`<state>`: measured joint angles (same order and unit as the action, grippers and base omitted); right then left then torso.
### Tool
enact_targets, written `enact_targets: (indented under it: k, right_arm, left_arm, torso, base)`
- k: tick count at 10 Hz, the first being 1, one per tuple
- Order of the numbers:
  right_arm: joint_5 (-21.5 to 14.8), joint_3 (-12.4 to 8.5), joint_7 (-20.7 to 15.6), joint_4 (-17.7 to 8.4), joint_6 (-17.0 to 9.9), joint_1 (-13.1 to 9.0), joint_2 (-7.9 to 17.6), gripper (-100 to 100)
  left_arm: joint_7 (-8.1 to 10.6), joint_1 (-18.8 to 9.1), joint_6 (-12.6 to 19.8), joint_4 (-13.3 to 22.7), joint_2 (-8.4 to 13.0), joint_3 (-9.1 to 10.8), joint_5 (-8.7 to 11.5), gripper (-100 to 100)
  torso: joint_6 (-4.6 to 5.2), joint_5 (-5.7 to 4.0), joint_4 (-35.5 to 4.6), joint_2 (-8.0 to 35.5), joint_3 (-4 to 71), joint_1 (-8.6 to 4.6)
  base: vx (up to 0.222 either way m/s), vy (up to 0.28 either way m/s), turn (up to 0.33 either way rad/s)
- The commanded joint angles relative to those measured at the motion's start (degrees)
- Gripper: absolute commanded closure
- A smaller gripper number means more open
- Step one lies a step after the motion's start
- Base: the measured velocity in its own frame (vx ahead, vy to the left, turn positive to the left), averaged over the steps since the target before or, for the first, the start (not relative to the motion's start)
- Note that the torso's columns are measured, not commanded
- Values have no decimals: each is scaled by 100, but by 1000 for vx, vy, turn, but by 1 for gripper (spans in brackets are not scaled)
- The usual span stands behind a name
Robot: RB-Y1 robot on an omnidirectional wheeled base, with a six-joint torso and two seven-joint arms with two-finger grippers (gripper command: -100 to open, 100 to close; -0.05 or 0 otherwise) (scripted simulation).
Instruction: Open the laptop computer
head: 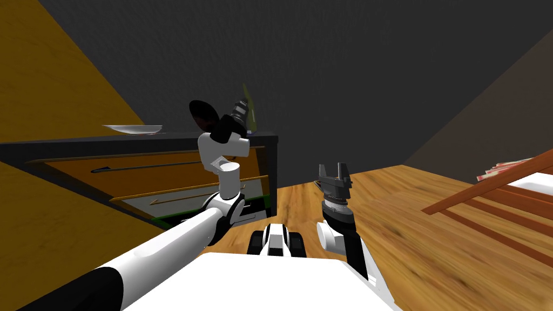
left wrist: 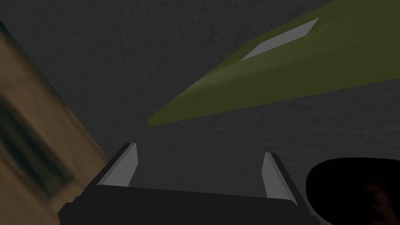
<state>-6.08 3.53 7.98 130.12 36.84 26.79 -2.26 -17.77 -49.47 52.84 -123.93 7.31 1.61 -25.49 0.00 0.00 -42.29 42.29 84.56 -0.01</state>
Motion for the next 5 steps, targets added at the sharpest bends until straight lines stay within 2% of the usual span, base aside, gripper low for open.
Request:
enact_targets:
  k: [1,5]
  right_arm:
    - [0,0,0,0,0,0,0,0]
    - [0,0,0,0,0,0,0,0]
  left_arm:
    - [-76,-174,334,92,-61,-22,-7,-100]
    - [-181,-444,783,280,-266,-58,-23,-100]
  torso:
    - [-1,0,0,2,-1,-1]
    - [-1,1,1,-2,1,2]
  base:
    - [29,23,-15]
    - [32,33,-20]
